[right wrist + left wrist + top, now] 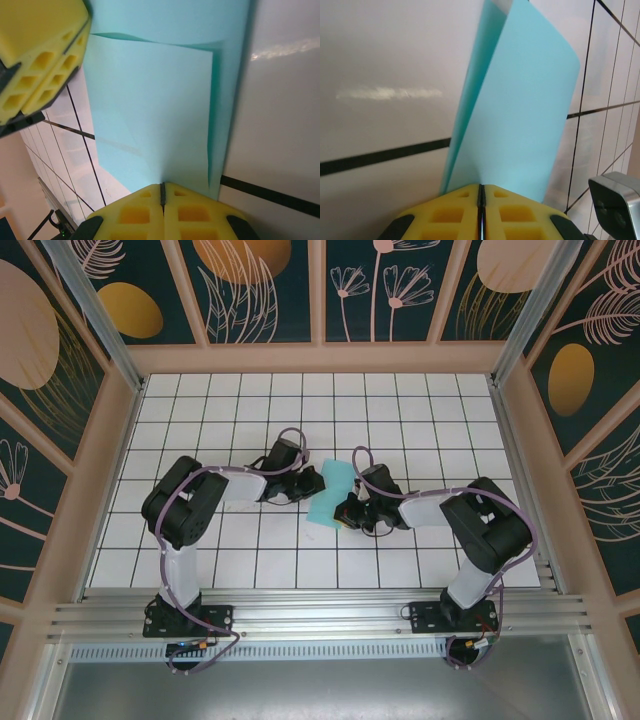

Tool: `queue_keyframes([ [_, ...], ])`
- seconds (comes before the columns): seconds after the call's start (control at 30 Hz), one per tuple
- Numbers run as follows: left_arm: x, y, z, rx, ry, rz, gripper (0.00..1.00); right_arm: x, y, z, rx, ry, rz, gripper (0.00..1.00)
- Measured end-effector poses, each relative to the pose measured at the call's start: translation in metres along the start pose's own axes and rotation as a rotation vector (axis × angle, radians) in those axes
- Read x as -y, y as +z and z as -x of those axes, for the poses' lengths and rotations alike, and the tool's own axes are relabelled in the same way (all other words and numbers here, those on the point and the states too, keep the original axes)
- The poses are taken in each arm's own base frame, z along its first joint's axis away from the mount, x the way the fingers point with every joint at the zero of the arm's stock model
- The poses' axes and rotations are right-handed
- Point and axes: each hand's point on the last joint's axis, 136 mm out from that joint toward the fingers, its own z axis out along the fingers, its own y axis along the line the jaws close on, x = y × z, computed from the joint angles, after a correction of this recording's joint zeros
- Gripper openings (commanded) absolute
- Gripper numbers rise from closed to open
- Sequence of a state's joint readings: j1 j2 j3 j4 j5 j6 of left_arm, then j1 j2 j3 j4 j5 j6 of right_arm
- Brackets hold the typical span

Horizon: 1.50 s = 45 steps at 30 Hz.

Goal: Fold a paper plane with a square sheet of paper (pick it up from the middle)
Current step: Fold the triangle a second time at the center of the table.

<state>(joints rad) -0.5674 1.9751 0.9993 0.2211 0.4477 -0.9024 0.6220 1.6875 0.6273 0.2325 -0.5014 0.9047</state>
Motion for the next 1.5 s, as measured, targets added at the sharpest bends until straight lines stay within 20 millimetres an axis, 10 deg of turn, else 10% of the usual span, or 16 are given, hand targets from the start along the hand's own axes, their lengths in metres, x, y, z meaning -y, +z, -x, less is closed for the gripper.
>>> queue_keyframes([
  [0.83,0.012,-0.029,0.033,0.096,0.049,-0.029,0.19,0.000,0.000,0.001,0.002,0.000,-0.001,0.04],
  [1.13,0.041,-0.021,-0.003,-0.024,0.096,-0.181,0.19,-0.001,0.000,0.001,0.000,0.001,-0.004,0.05],
  [1.5,0.014,0.001,-0.022,-0.091,0.065,-0.145,0.18,-0.003,-0.001,0.001,-0.011,0.006,-0.029,0.05],
])
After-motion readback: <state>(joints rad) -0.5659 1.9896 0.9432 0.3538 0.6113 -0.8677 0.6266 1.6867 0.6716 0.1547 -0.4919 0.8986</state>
